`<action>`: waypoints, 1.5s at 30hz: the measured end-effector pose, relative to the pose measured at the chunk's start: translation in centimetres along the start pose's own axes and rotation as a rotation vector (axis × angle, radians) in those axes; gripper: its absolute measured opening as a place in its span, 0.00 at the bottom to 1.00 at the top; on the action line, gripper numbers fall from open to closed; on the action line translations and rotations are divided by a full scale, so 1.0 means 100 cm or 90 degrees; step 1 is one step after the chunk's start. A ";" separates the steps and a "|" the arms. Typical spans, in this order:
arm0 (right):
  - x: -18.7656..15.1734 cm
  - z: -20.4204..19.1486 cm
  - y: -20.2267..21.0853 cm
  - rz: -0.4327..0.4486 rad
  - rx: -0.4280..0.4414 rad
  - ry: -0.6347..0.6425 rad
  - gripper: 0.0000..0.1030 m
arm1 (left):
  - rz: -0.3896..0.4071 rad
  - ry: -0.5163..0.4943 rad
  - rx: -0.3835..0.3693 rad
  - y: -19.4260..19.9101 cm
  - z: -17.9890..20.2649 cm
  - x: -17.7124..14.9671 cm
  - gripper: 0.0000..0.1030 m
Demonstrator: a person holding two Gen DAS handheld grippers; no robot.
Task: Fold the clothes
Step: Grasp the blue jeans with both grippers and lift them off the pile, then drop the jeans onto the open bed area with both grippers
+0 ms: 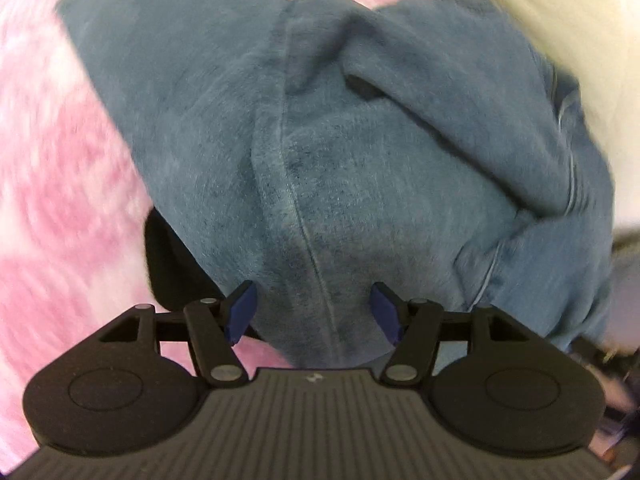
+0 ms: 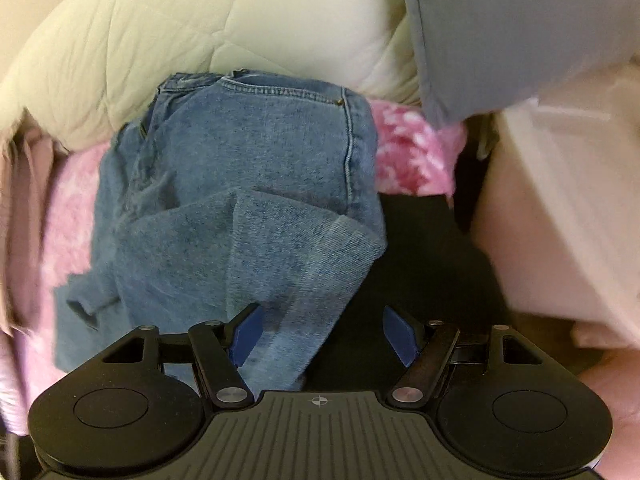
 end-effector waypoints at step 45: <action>-0.444 -0.346 0.364 0.050 0.703 0.756 0.30 | 0.632 -0.064 0.137 0.633 -0.260 -0.220 0.09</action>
Point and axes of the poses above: each gripper's, at about its wrist camera, not at the fingertips, and y roughly against the way its jaws point, z to its right, x to its top, the point moved 3 cm from there along -y, roughly the way its jaws point, and after that the axes turned 4 degrees about -y, right-handed, at the moved point
